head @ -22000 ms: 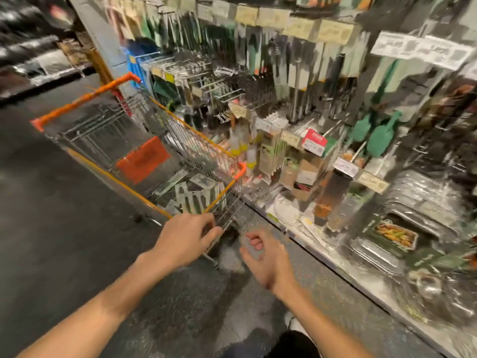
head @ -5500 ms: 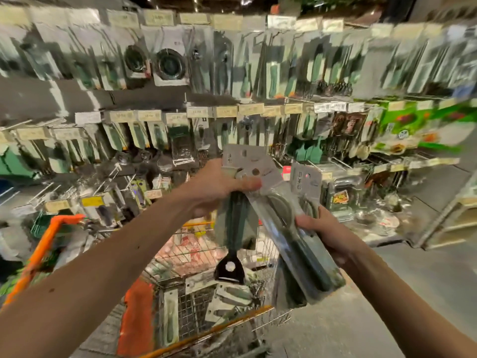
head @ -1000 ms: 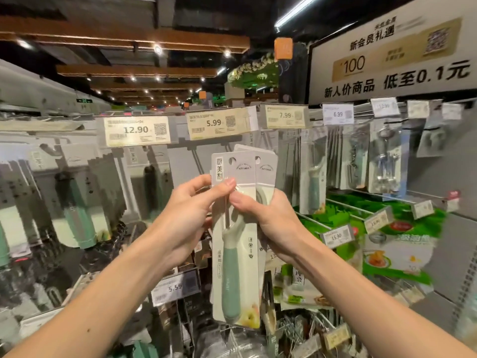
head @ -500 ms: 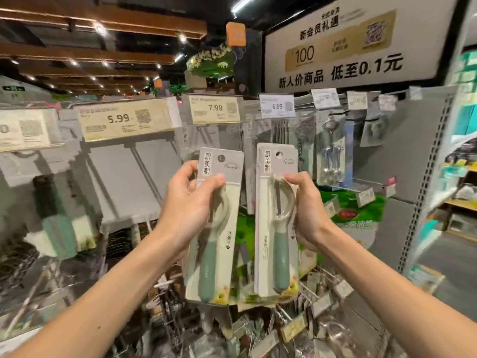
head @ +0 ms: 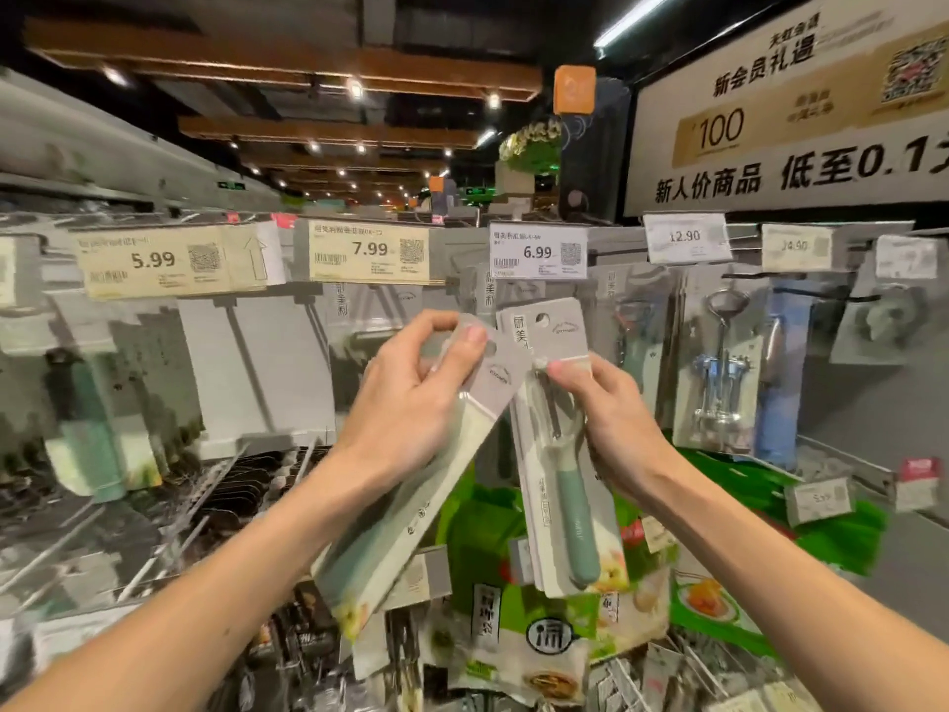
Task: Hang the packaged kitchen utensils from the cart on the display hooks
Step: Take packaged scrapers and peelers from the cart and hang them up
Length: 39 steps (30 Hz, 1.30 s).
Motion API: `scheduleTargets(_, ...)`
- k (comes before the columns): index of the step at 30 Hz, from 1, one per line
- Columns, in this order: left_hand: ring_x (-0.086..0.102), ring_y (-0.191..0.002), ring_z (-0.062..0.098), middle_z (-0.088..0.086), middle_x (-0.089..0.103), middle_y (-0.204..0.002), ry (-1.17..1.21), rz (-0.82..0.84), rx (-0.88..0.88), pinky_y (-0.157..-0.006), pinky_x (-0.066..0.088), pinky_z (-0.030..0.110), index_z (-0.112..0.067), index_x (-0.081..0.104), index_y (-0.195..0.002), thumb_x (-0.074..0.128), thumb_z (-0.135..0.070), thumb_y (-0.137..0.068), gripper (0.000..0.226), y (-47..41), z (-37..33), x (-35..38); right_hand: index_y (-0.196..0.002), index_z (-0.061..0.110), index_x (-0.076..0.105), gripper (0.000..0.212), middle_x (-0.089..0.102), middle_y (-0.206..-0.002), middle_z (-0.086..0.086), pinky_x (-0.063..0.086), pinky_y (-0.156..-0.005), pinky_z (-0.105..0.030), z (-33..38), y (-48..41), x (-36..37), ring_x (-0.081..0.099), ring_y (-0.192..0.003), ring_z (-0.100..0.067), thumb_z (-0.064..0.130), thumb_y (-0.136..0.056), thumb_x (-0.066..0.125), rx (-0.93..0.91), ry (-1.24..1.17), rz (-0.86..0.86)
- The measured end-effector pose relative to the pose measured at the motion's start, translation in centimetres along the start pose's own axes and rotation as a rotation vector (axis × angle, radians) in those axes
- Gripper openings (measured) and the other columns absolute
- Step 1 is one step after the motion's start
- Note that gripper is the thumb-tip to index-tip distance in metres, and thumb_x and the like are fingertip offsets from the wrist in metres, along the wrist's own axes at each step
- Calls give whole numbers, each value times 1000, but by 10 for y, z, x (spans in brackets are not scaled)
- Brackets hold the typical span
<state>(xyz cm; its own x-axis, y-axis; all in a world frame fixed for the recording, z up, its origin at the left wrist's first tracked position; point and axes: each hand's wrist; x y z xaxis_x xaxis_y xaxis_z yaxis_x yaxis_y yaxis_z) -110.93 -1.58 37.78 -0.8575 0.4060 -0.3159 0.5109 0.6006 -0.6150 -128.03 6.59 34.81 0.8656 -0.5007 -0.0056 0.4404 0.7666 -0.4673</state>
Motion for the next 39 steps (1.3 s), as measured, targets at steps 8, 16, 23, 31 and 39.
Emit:
scheduleTargets(8, 71, -94, -2, -18, 75, -101, -59, -9, -53, -95, 51, 32, -39, 46, -140, 52, -45, -99, 41, -13, -18, 5, -111, 18, 64, 21, 76, -97, 12, 52, -72, -14, -7, -11, -9, 71, -91, -2, 21, -90, 65, -65, -13, 99)
scheduleTargets(16, 68, -99, 1, -15, 74, -105, -11, -4, -194, -95, 52, 33, -31, 66, -114, 74, -63, -74, 52, 11, 0, 34, -117, 13, 60, 40, 76, -104, -3, 58, -74, -26, -11, -6, -7, 73, -94, -16, 30, -81, 67, 48, -282, 182)
scheduleTargets(23, 71, -93, 9, -9, 76, -97, 59, -84, -187, -89, 53, 34, -24, 73, -102, 76, -49, -76, 36, 25, -1, 51, -124, 14, 65, 56, 68, -123, -15, 55, -94, -44, 0, 1, 3, 67, -109, -26, 55, -97, 41, 299, -508, 235)
scheduleTargets(31, 74, -88, 12, -5, 78, -93, 149, -164, -259, -87, 57, 36, -20, 73, -101, 71, -33, -88, 19, 30, -6, 54, -129, 7, 54, 31, 69, -119, -18, 54, -95, -45, -2, 5, 7, 67, -111, -31, 22, -105, 41, 166, -466, 215)
scheduleTargets(39, 75, -84, 18, 2, 78, -91, 233, -146, -304, -80, 59, 36, -19, 72, -100, 68, -36, -88, 21, 34, -9, 57, -130, 7, 49, 47, 71, -110, -20, 58, -88, -44, -1, 0, 4, 71, -99, -30, 25, -90, 66, 176, -449, 157)
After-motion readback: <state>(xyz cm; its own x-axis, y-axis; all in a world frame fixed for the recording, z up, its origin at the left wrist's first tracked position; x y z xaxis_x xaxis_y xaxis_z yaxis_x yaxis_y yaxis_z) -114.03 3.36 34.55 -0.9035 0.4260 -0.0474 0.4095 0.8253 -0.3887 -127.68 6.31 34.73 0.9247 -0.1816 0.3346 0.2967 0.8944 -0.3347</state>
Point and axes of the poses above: each hand's wrist, its own y-axis away from the middle knuckle, its own x-axis out of the palm, z = x × y
